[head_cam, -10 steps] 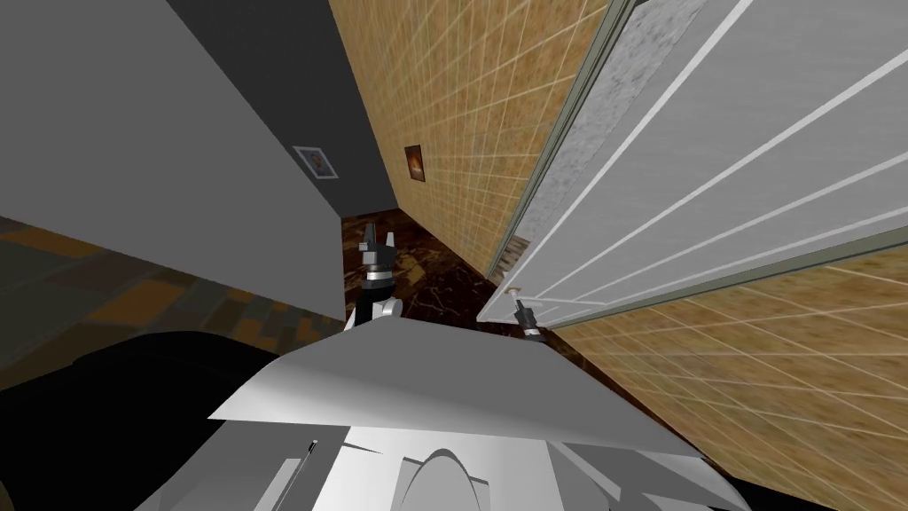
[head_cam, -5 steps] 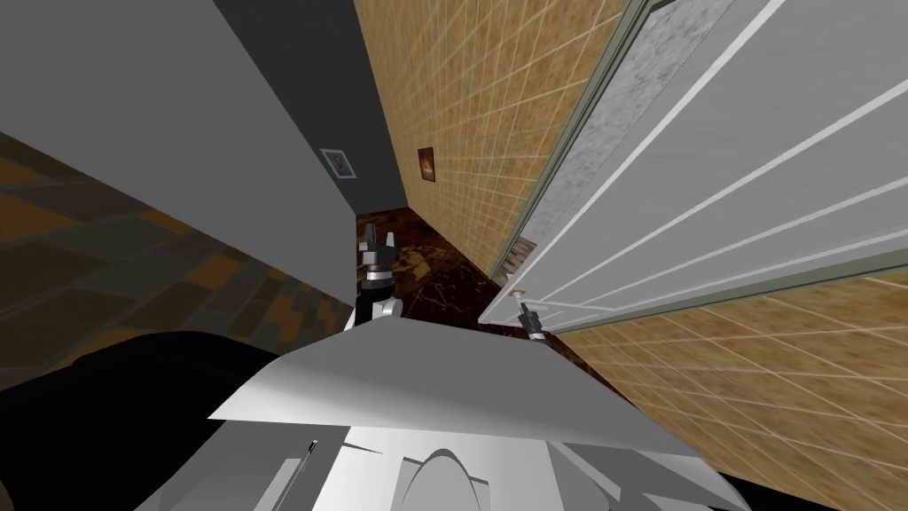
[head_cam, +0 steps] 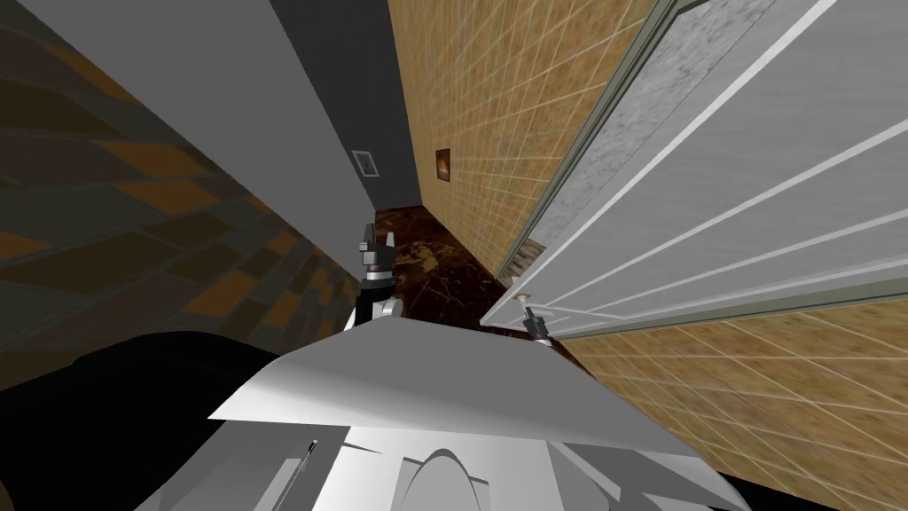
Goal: Pull the door open
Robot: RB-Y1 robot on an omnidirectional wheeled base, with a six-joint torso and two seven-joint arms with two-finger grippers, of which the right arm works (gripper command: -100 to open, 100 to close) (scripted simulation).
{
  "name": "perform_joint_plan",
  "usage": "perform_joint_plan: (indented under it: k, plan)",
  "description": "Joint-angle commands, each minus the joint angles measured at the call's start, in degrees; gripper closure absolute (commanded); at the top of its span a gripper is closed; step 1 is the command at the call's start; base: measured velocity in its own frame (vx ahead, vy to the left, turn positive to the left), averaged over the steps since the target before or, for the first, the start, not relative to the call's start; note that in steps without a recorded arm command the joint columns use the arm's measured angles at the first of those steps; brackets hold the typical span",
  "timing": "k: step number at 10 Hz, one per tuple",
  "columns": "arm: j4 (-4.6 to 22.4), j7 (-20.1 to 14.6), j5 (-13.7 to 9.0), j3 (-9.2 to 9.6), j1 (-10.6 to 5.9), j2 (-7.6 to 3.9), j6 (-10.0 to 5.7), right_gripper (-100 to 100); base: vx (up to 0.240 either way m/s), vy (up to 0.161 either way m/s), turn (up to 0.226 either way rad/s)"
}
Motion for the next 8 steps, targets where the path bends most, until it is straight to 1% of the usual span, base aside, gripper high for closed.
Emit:
perform_joint_plan:
  k: [1, 2, 3, 4, 8]
  plan:
    - [0.6, -0.4, -0.8, -0.63, 0.66, -1.02, -0.92, 100, -0.175, -0.049, 0.190]
    - [1.7, -0.3, -0.2, 0.02, -0.32, -0.07, -1.19, 100, -0.078, -0.013, 0.045]
    - [2.3, -0.6, -0.3, 0.29, -0.03, -0.28, -2.16, 100, -0.105, -0.037, 0.143]
    - [2.4, -0.6, -0.3, 0.34, 0.05, -0.37, -2.40, 100, -0.165, -0.056, 0.149]
    - [3.6, -1.2, -0.7, 0.78, 0.78, -1.22, -4.58, 100, -0.177, -0.062, 0.141]
